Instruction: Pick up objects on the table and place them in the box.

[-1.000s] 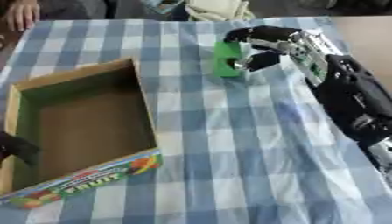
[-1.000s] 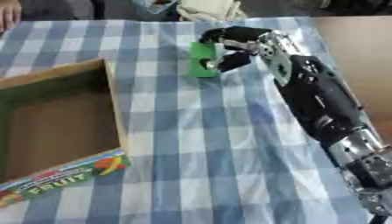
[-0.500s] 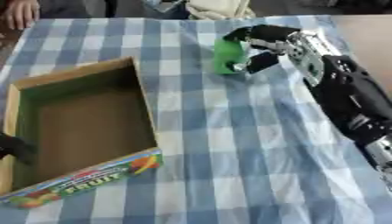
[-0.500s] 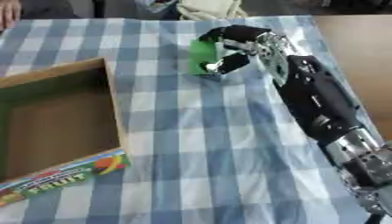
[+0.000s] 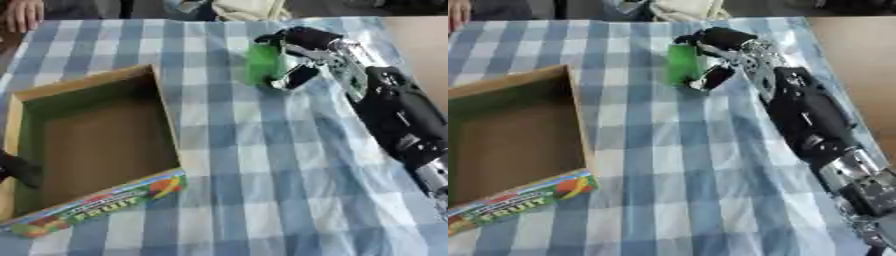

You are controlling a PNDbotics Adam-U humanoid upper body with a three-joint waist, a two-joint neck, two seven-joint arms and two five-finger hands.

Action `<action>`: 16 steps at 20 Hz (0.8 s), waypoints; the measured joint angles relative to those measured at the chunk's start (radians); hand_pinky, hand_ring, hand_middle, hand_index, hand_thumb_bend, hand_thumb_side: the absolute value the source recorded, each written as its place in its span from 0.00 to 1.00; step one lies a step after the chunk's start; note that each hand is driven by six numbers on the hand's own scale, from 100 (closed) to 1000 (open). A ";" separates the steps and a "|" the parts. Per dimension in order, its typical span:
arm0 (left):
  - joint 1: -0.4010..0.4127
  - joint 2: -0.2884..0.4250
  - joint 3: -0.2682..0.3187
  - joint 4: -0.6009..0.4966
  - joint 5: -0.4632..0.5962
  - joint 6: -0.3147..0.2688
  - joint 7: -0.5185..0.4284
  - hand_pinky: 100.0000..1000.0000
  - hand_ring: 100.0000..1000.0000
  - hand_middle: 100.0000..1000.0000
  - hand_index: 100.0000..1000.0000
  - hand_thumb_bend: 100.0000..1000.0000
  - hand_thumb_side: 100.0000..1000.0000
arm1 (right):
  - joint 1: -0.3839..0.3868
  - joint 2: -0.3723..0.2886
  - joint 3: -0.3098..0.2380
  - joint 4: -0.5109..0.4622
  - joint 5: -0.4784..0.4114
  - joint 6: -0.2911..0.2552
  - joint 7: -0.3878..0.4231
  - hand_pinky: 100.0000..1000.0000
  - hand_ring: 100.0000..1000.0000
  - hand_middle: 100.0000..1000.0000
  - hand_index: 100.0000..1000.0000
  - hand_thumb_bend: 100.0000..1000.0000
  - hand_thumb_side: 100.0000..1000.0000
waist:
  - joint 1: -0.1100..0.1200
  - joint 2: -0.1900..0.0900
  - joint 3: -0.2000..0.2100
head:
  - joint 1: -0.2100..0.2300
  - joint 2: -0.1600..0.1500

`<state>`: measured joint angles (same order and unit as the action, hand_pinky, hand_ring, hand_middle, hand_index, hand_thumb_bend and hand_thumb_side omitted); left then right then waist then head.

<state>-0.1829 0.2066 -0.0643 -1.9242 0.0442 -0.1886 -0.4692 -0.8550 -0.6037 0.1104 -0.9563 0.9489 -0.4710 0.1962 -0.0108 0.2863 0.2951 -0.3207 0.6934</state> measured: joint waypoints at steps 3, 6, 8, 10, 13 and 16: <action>0.000 -0.003 0.000 0.000 0.000 0.000 0.000 0.66 0.46 0.43 0.65 0.00 0.64 | 0.002 0.000 0.000 0.000 -0.002 -0.002 -0.051 0.67 0.49 0.20 0.97 0.11 0.00 | 0.002 0.000 0.000 | 0.000 0.000; 0.000 -0.003 0.000 0.000 0.000 0.000 0.000 0.67 0.46 0.43 0.65 0.00 0.64 | 0.002 0.000 0.000 -0.001 -0.016 -0.006 -0.092 0.66 0.48 0.19 0.97 0.09 0.00 | 0.003 0.000 -0.001 | 0.000 0.000; 0.000 -0.003 0.000 0.000 0.000 0.000 0.000 0.67 0.46 0.43 0.65 0.00 0.64 | 0.002 0.000 0.001 -0.009 -0.032 -0.010 -0.106 0.66 0.48 0.19 0.97 0.07 0.00 | 0.003 -0.001 -0.003 | 0.000 0.001; 0.000 -0.003 0.000 0.000 0.000 0.000 0.000 0.67 0.46 0.43 0.65 0.00 0.64 | 0.002 0.000 0.005 -0.024 -0.050 -0.013 -0.107 0.66 0.49 0.19 0.97 0.06 0.00 | 0.003 -0.004 -0.007 | 0.000 0.001; 0.001 -0.003 0.000 0.000 0.001 0.002 -0.002 0.67 0.46 0.43 0.65 0.00 0.64 | -0.002 0.000 0.020 -0.067 -0.085 -0.023 -0.082 0.66 0.49 0.19 0.97 0.06 0.00 | 0.002 -0.011 -0.008 | 0.000 0.002; 0.005 -0.003 0.000 0.000 0.003 0.004 -0.004 0.67 0.46 0.43 0.66 0.00 0.64 | -0.015 -0.002 0.037 -0.122 -0.137 -0.030 -0.037 0.66 0.49 0.19 0.97 0.06 0.00 | -0.002 -0.019 -0.006 | -0.001 0.002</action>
<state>-0.1783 0.2034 -0.0643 -1.9242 0.0474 -0.1849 -0.4736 -0.8698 -0.6053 0.1471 -1.0778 0.8119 -0.5006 0.1591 -0.0127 0.2673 0.2889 -0.3217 0.6952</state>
